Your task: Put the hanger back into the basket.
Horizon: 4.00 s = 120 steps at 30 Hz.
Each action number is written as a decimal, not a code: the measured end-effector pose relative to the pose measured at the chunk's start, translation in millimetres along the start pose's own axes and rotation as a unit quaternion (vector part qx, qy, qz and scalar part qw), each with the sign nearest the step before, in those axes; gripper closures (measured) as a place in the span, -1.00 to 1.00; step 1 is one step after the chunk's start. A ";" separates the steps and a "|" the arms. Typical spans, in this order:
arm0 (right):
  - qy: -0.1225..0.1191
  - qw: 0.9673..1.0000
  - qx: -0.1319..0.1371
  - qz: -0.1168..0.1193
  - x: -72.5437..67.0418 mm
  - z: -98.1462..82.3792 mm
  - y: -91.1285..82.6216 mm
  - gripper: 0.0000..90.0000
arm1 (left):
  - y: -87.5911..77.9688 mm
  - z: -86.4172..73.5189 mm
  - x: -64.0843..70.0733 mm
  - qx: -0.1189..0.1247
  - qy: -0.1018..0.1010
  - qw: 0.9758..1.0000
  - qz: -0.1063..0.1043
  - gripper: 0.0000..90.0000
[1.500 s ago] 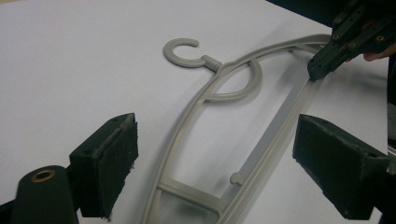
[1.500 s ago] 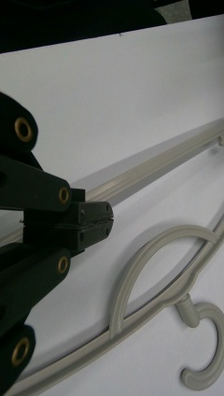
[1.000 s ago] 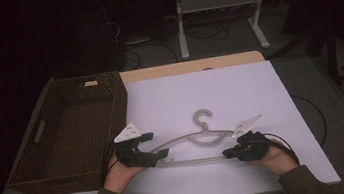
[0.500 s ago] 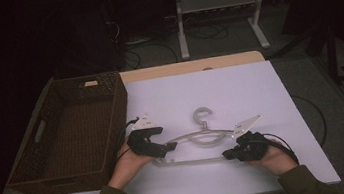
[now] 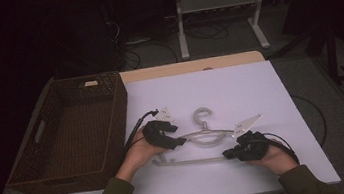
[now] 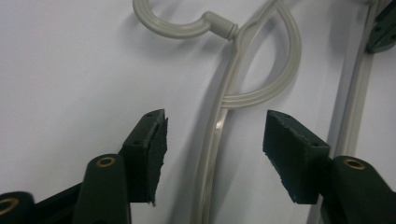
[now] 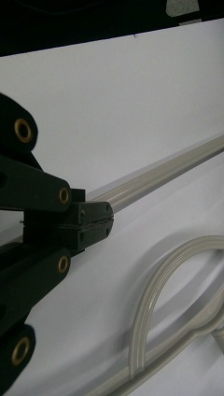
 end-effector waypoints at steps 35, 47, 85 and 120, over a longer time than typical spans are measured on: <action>-0.005 1.000 0.002 -0.003 2.8 -1.1 -0.8 0.99 | 19.2 12.0 6.1 -0.055 0.068 0.996 0.036 0.76; -0.001 1.000 0.014 -0.001 0.7 0.2 -5.2 0.99 | 12.8 11.2 5.1 -0.055 0.074 0.995 0.036 0.84; 0.057 0.971 0.224 -0.065 0.9 -20.6 -70.9 -0.56 | -76.4 28.5 6.2 0.005 0.001 0.997 0.082 0.85; 0.081 0.966 0.227 -0.096 10.4 -20.1 -66.0 -0.99 | -256.8 -79.2 -72.8 0.044 -0.133 0.968 0.210 0.84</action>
Point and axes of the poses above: each handheld gripper's, and its own axes: y roughly forward along the jaws, z roughly out of its top, x roughly to its right, the point moved 4 cm from there along y, roughly forward along the jaws, and after that the axes turned 14 degrees about -x, right-handed, at the moved point
